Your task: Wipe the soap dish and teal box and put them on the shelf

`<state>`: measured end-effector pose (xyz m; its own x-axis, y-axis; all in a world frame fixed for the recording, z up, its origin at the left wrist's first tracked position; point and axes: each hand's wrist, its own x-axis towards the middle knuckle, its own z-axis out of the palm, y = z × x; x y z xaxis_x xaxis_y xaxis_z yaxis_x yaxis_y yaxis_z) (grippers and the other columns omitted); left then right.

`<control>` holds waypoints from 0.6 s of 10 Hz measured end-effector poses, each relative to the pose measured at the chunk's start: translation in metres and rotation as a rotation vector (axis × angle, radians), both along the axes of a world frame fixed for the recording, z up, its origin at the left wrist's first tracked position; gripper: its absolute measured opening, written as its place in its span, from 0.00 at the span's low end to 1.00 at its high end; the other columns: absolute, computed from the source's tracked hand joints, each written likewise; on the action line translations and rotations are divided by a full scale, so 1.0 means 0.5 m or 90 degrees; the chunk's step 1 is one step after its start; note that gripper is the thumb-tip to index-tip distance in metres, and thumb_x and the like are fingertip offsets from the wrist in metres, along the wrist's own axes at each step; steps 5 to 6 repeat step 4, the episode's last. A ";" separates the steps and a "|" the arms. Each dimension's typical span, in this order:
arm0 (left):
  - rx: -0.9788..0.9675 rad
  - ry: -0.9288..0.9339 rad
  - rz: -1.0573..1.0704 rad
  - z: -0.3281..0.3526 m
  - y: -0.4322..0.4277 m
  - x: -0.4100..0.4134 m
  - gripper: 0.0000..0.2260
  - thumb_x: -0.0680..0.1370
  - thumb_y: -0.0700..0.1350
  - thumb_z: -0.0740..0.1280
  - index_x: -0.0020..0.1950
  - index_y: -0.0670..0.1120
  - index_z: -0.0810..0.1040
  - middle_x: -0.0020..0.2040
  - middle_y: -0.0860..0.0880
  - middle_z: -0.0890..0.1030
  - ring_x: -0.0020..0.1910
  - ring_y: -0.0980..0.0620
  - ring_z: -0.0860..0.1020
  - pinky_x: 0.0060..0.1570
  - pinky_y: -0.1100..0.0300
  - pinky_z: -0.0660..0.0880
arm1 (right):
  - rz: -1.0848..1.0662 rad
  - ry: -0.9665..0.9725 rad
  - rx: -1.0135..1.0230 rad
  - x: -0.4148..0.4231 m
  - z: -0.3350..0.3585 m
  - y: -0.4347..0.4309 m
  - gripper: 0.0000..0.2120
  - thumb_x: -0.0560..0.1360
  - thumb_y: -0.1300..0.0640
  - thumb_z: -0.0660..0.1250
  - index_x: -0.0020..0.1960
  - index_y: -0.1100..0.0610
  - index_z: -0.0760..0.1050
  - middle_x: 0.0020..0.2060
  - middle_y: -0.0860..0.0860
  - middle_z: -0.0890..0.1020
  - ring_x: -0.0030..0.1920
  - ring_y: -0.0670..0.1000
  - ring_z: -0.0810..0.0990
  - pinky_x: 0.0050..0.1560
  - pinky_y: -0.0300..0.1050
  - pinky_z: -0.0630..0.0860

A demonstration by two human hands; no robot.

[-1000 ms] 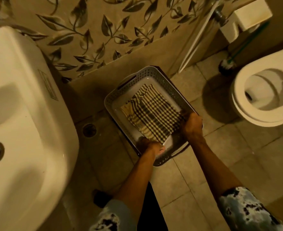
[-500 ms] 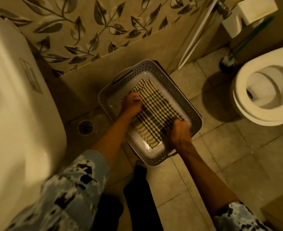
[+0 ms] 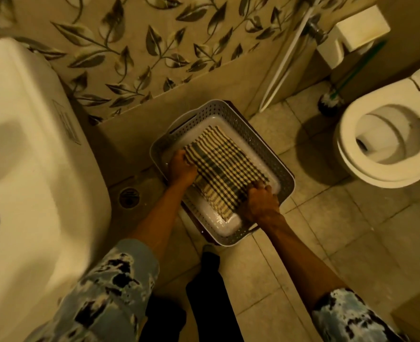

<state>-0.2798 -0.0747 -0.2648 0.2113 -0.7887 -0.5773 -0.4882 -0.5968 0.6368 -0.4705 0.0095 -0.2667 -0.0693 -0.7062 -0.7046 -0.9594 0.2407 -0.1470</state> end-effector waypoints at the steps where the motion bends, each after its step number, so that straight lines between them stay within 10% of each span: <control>1: -0.021 0.001 -0.062 0.031 0.020 0.006 0.17 0.76 0.37 0.63 0.65 0.41 0.72 0.63 0.41 0.76 0.62 0.42 0.74 0.62 0.45 0.74 | 0.033 0.037 -0.002 0.003 0.010 0.006 0.29 0.69 0.46 0.70 0.67 0.54 0.69 0.71 0.57 0.64 0.73 0.63 0.58 0.71 0.66 0.56; 6: -0.073 -0.038 -0.113 0.175 0.237 0.046 0.16 0.78 0.43 0.63 0.65 0.48 0.72 0.60 0.48 0.78 0.59 0.50 0.77 0.57 0.60 0.75 | 0.011 0.008 -0.020 0.081 0.190 0.073 0.24 0.76 0.53 0.62 0.71 0.54 0.62 0.69 0.56 0.68 0.69 0.58 0.66 0.69 0.58 0.65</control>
